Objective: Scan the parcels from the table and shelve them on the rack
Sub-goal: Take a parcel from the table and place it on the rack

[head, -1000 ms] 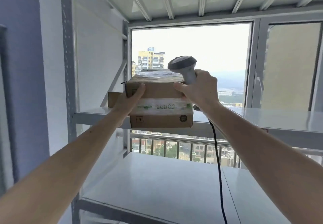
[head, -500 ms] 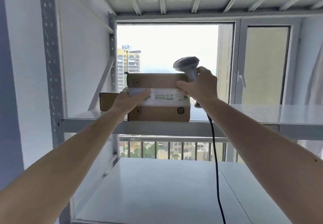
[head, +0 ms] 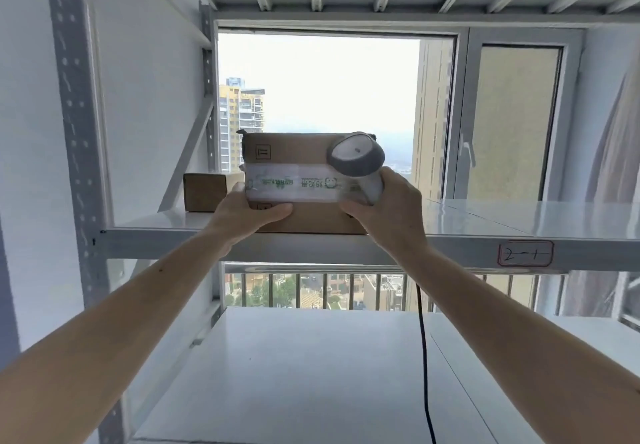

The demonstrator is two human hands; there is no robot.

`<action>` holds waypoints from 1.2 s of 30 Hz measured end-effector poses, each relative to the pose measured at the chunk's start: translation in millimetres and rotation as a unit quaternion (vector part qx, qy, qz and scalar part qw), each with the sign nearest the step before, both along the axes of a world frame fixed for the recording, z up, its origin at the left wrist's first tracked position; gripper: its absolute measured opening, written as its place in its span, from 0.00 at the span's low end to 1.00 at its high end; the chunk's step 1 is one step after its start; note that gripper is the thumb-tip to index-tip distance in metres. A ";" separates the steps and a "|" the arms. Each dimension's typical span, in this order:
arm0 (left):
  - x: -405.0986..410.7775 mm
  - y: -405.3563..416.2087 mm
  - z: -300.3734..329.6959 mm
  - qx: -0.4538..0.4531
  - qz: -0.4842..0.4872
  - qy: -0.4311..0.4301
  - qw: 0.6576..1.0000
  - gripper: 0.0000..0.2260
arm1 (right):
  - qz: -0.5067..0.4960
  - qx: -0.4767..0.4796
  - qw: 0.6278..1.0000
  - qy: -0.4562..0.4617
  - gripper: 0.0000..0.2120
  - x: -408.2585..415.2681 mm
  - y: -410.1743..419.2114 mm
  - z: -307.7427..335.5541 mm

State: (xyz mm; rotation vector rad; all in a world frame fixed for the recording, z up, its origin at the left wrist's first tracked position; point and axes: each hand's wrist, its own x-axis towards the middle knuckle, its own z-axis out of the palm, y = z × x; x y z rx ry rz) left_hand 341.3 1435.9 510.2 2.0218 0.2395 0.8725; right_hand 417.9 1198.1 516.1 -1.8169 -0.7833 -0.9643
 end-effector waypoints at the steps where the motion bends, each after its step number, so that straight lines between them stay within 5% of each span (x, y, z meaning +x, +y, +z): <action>1: 1.1 -0.8 0.9 0.007 -0.003 0.000 1.000 0.44 | -0.002 -0.023 1.000 -0.002 0.14 0.6 0.6 1.4; 5: 11.1 2.7 2.5 0.009 -0.006 0.006 1.000 0.31 | 0.003 -0.071 0.997 0.021 0.18 5.6 -0.7 6.9; 18: 50.9 45.0 15.1 0.070 0.070 0.070 0.993 0.16 | 0.130 -0.176 0.946 0.240 0.14 38.9 8.9 64.6; 25: 67.2 50.9 19.6 0.086 0.080 0.092 0.989 0.17 | 0.174 -0.191 0.916 0.308 0.12 62.9 19.5 77.3; 36: 84.7 56.7 21.3 0.116 0.102 0.100 0.983 0.17 | 0.164 -0.239 0.912 0.292 0.09 67.5 37.6 73.7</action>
